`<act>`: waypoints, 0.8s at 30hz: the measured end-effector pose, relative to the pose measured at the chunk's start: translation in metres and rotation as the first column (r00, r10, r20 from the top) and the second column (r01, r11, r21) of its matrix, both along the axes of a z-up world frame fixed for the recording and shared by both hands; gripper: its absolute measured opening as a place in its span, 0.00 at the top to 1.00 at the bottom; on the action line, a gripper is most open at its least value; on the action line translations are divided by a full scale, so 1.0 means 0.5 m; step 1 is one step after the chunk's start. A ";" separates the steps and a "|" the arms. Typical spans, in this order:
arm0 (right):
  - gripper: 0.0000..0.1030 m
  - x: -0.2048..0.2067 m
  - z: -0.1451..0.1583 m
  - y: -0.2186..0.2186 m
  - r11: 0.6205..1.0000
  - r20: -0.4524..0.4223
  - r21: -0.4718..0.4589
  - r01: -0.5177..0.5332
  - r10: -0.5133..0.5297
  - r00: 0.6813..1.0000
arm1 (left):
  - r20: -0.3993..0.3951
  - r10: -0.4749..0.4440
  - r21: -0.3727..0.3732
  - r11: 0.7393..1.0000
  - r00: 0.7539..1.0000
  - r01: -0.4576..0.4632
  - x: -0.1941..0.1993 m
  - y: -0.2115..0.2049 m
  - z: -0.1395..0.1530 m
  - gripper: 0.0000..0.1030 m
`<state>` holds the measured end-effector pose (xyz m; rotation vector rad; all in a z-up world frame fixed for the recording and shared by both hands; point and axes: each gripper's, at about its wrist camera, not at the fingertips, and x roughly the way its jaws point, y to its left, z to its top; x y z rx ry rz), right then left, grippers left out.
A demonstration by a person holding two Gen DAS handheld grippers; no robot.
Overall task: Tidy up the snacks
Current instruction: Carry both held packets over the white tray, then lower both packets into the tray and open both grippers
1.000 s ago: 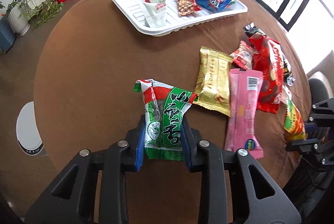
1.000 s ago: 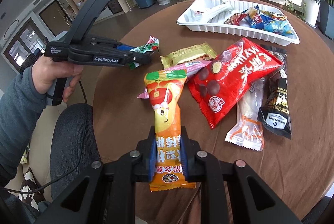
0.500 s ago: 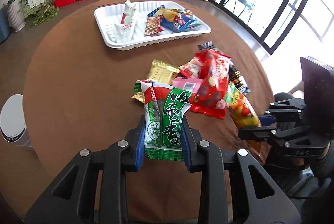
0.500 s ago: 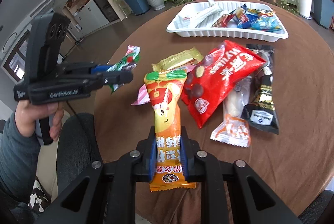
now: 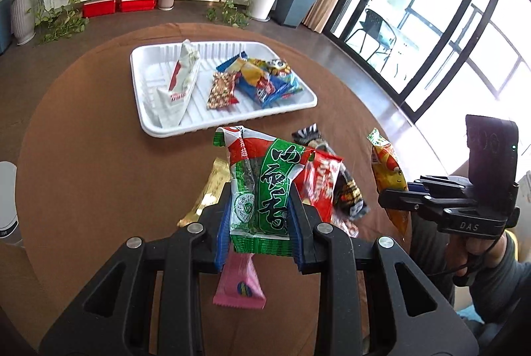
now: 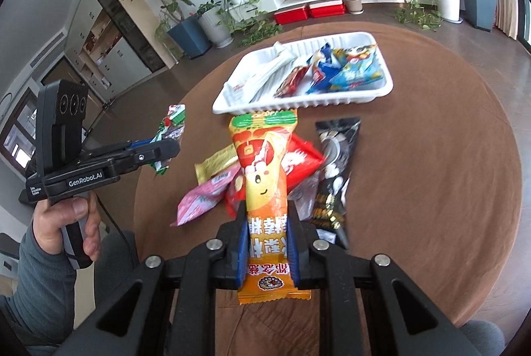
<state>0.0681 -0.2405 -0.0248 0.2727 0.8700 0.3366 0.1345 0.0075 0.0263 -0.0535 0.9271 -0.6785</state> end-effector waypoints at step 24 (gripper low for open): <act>0.80 0.436 0.106 -0.023 0.997 -0.052 0.072 0.030 -0.026 0.998 | -0.010 0.111 0.070 0.992 0.994 -0.110 0.414 -0.041 0.046 0.74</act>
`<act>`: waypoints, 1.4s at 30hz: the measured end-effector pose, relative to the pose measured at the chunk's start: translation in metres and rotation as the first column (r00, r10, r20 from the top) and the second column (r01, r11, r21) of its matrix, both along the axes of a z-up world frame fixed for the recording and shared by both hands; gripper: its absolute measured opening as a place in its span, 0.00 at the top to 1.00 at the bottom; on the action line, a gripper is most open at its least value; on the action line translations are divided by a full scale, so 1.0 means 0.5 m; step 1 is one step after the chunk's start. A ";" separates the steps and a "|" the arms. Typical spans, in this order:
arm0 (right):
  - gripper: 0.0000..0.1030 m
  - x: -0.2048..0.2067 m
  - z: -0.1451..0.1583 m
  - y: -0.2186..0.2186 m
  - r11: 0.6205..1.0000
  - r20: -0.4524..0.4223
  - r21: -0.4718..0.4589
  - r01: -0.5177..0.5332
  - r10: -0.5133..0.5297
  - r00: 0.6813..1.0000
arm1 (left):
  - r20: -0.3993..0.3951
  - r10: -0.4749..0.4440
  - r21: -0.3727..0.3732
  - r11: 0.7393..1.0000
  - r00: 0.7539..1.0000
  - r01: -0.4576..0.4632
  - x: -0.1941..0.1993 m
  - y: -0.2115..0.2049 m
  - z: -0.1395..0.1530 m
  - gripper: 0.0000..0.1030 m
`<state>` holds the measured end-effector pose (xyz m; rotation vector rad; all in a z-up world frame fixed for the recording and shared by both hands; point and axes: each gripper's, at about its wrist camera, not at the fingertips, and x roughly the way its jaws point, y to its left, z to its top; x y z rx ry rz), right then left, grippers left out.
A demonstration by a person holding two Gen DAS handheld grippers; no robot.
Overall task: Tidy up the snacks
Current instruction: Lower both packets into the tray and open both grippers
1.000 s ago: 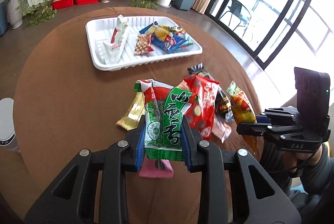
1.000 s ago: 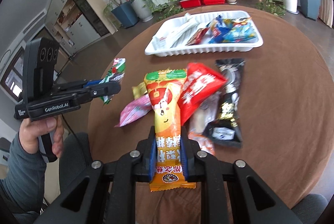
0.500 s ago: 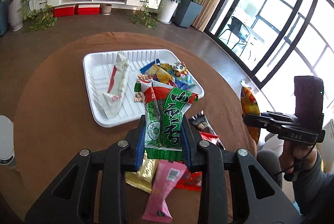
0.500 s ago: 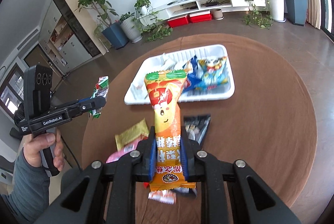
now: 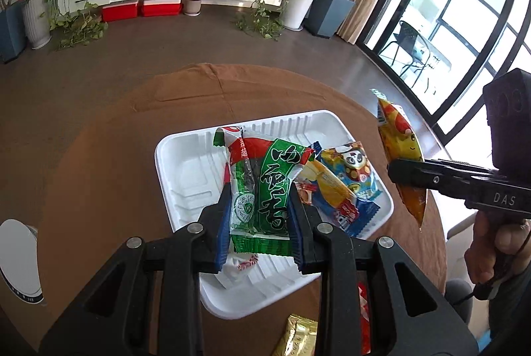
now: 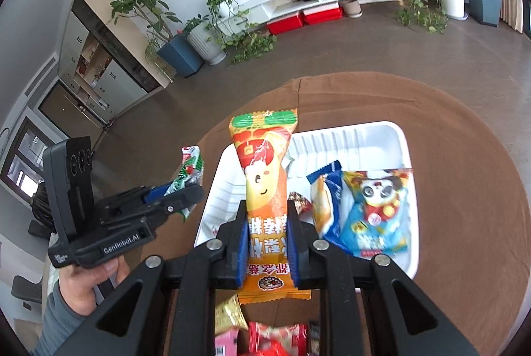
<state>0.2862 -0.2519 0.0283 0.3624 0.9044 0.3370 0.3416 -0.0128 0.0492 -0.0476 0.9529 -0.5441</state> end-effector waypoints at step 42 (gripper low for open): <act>0.26 -0.004 -0.037 0.030 0.991 0.004 -0.131 -0.018 0.018 1.000 | 0.144 0.009 0.074 0.997 0.990 -0.020 -0.129 0.023 -0.015 0.06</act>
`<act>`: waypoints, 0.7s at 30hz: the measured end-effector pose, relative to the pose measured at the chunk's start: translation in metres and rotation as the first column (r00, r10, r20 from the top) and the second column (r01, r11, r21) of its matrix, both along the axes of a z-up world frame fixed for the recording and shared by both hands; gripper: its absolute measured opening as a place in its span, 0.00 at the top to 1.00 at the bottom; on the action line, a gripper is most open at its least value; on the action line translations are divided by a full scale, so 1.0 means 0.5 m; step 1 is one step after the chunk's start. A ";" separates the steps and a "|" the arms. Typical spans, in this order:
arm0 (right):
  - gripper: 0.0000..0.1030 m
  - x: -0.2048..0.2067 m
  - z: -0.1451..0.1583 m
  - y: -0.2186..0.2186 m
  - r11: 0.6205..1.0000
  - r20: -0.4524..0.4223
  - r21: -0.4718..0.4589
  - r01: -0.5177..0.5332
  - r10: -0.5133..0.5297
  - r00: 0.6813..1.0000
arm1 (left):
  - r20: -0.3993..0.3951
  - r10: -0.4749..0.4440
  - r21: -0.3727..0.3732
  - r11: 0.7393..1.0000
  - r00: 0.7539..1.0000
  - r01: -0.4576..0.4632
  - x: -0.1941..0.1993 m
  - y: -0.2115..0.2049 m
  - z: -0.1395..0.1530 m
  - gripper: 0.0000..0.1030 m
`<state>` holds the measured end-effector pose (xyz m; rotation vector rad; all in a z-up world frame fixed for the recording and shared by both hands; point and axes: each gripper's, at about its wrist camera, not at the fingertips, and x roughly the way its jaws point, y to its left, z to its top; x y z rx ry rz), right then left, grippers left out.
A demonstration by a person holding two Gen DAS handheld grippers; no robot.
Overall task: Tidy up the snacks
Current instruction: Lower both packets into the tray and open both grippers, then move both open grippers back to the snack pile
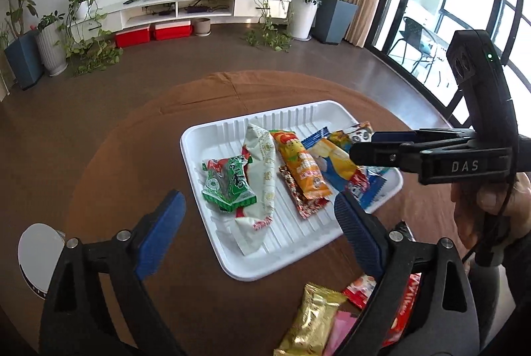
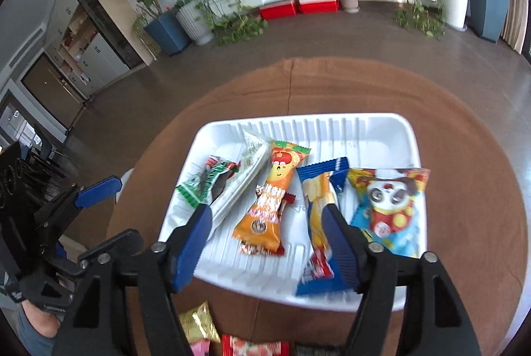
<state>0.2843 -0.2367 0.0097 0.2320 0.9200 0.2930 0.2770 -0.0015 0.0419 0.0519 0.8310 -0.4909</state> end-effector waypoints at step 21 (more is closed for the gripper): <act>0.10 -0.469 -0.132 -0.083 0.960 -0.032 0.274 0.058 -0.052 0.998 | -0.085 -0.066 -0.011 0.998 0.994 0.065 -0.413 -0.033 -0.145 0.01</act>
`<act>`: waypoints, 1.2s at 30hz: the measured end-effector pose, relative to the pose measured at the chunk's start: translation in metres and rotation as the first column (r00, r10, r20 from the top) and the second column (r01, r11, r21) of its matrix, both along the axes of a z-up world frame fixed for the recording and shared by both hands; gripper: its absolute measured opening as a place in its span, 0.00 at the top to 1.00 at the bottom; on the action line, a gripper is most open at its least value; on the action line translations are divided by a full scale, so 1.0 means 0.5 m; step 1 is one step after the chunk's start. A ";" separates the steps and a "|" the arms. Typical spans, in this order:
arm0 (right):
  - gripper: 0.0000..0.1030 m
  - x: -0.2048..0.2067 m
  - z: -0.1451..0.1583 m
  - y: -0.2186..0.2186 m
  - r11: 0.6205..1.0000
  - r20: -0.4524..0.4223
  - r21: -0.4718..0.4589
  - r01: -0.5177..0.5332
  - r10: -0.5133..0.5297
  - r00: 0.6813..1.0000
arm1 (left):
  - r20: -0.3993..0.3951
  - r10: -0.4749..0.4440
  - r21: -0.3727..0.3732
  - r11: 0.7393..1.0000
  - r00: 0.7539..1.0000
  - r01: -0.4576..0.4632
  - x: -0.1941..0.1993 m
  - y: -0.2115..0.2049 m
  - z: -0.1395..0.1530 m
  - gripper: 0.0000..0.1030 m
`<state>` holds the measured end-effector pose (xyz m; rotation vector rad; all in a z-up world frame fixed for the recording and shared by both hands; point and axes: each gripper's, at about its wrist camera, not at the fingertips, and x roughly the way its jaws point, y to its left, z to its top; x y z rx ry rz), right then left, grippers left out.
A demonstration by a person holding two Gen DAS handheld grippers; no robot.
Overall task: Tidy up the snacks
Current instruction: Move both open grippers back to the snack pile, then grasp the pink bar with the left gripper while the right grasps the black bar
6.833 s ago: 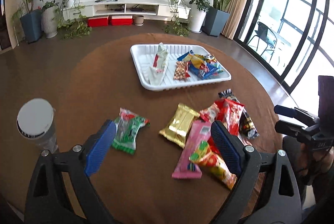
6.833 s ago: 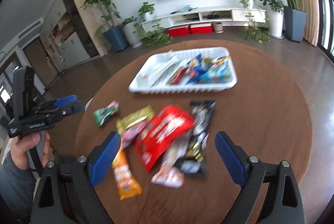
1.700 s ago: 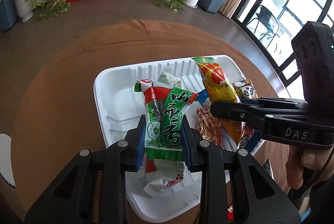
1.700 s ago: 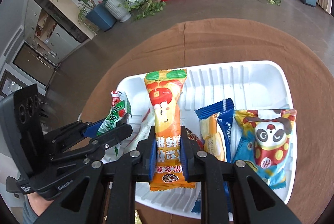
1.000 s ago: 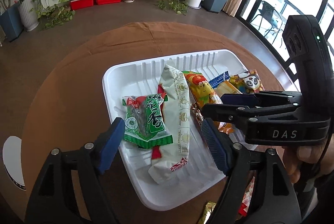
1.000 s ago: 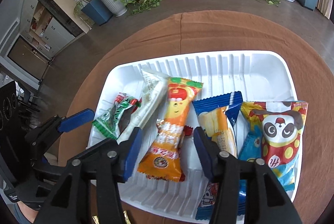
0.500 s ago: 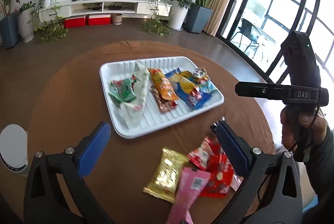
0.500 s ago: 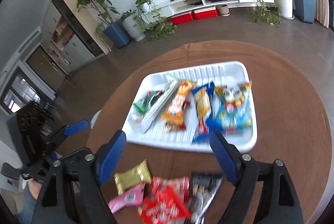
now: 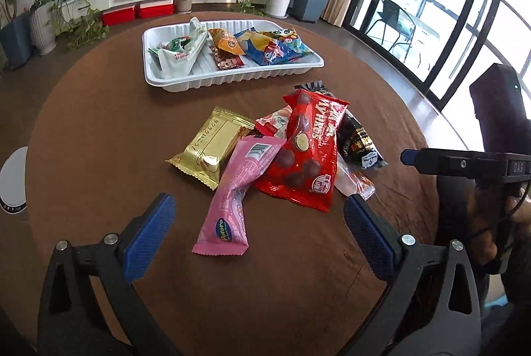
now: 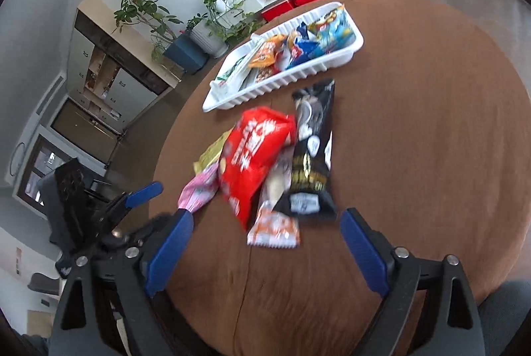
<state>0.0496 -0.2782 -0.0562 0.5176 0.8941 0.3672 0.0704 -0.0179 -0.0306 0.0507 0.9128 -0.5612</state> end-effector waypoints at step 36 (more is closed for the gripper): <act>0.36 0.021 -0.012 0.007 0.975 -0.023 -0.221 0.029 -0.035 0.999 | -0.193 -0.206 0.173 0.955 0.959 0.240 0.139 -0.064 -0.048 0.72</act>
